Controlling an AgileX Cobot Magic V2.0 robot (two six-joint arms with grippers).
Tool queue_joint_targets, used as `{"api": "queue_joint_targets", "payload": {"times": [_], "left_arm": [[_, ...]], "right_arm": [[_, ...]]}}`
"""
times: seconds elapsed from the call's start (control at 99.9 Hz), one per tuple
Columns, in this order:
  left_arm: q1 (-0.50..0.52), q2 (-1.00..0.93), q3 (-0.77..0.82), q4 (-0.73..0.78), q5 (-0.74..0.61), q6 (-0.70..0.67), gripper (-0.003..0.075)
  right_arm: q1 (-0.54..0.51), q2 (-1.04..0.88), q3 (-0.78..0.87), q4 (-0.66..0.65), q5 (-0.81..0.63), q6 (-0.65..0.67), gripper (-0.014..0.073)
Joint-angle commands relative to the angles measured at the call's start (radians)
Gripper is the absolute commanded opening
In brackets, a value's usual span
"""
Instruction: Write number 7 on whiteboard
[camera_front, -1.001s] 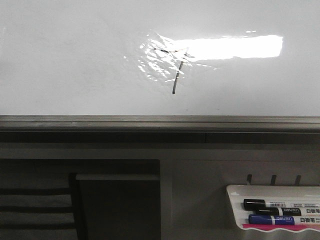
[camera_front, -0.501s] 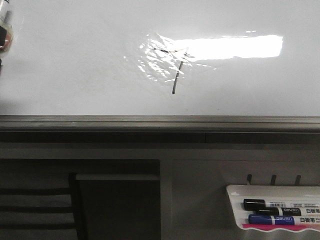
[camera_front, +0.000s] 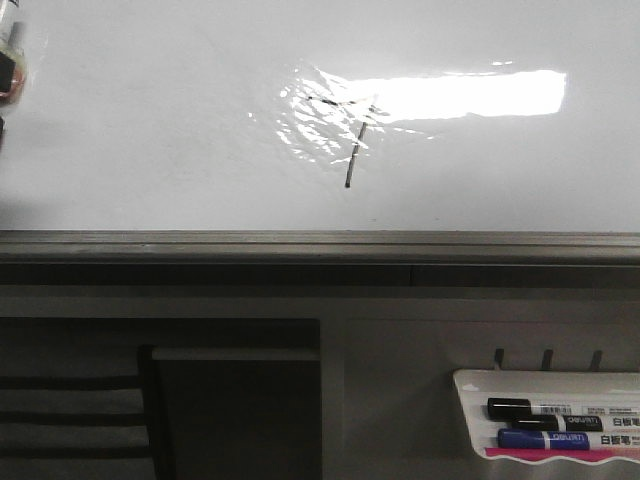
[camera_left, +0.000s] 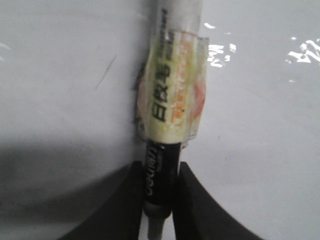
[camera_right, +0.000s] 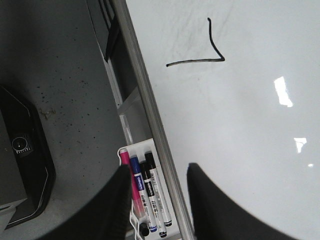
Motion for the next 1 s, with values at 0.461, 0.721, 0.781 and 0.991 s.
{"api": "queue_joint_targets", "payload": {"times": [0.461,0.721,0.781,0.991], "left_arm": [[-0.006,-0.175,-0.028,0.041,0.01,-0.009,0.0304],[-0.006,-0.455,-0.028,0.14,0.243,-0.009,0.0303],[-0.006,-0.517,-0.028,0.142,0.285,-0.009,0.0302],[-0.006,-0.678,-0.018,0.142,0.418,-0.009,0.0292]], "right_arm": [[-0.004,-0.039,-0.033,-0.074,0.008,0.373,0.024],[-0.004,-0.189,0.046,-0.233,-0.095,0.771,0.024],[-0.004,-0.252,0.112,-0.236,-0.165,0.797,0.024],[-0.004,-0.462,0.429,-0.281,-0.473,0.923,0.0239]]}}
